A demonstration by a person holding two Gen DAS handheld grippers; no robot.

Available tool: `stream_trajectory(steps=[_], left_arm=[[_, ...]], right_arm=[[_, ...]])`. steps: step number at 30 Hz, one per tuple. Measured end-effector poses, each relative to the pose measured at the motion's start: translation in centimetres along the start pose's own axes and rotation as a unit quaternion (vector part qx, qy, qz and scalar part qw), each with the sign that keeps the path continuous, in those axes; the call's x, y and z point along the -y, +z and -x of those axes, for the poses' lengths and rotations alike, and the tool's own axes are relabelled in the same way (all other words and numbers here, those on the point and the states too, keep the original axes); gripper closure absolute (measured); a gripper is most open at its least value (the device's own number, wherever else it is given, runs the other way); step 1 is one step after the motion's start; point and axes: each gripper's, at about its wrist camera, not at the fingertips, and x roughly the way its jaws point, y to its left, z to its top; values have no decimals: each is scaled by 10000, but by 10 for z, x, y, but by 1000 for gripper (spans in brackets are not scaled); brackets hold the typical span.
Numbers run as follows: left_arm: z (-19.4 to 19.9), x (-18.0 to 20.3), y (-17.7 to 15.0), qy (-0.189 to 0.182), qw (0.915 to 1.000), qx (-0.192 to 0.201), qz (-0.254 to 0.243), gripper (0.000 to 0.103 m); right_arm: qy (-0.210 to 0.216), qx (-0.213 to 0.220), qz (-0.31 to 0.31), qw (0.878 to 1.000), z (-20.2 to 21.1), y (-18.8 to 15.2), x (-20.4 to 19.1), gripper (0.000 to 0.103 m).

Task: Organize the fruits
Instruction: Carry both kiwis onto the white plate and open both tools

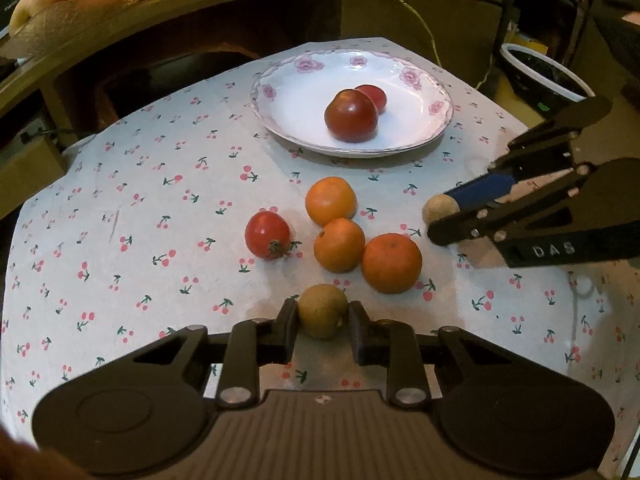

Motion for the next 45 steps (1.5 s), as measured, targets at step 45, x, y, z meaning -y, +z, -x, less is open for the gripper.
stream_trajectory(steps=[45], left_arm=[[-27,10,87,192,9970,744,132,71]], right_arm=[[-590,676,-571,9943,-1,36,44,78]])
